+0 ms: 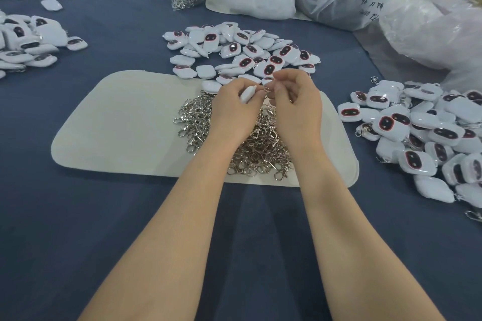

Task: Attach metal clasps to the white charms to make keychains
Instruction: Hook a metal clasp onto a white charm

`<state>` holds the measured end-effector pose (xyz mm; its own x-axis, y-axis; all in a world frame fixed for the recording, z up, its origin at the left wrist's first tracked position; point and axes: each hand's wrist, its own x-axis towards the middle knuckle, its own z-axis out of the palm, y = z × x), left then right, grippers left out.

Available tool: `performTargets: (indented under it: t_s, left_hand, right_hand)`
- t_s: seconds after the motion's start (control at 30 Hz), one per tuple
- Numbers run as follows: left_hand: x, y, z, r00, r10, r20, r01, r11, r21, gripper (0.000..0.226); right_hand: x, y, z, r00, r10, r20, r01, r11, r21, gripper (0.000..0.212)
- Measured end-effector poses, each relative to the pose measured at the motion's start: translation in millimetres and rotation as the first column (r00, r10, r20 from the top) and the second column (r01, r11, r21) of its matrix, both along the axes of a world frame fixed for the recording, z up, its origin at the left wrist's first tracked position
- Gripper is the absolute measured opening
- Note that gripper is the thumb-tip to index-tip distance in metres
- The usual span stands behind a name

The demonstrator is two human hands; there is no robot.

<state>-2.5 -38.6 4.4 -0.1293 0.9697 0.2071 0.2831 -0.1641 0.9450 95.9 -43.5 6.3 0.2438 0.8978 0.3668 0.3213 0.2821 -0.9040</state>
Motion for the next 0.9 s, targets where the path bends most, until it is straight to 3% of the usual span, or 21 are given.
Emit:
performTargets:
  t_s: [0.27, 0.63, 0.8, 0.9]
  left_hand:
    - [-2.0, 1.8, -1.0, 0.993, 0.038, 0.113, -0.035, 0.999, -0.032, 0.007]
    - [-0.7, 0.2, 1.9, 0.988, 0.007, 0.156, 0.001, 0.998, -0.057, 0.016]
    - [-1.7, -0.7, 2.2, 0.981, 0.010, 0.192, 0.006, 0.997, -0.082, 0.011]
    - [-3.4, -0.2, 3.5, 0.958, 0.042, 0.282, -0.003, 0.990, -0.138, 0.013]
  right_hand:
    - [-0.3, 1.8, -1.9, 0.988, 0.155, -0.014, -0.155, 0.974, -0.163, 0.015]
    - [0.0, 5.2, -2.2, 0.998, 0.058, 0.020, -0.055, 0.992, -0.112, 0.022]
    - [-0.5, 4.8, -1.7, 0.996, 0.083, 0.032, -0.079, 0.991, -0.110, 0.018]
    - [-1.1, 2.7, 0.0, 0.993, 0.121, -0.010, -0.121, 0.989, -0.082, 0.027]
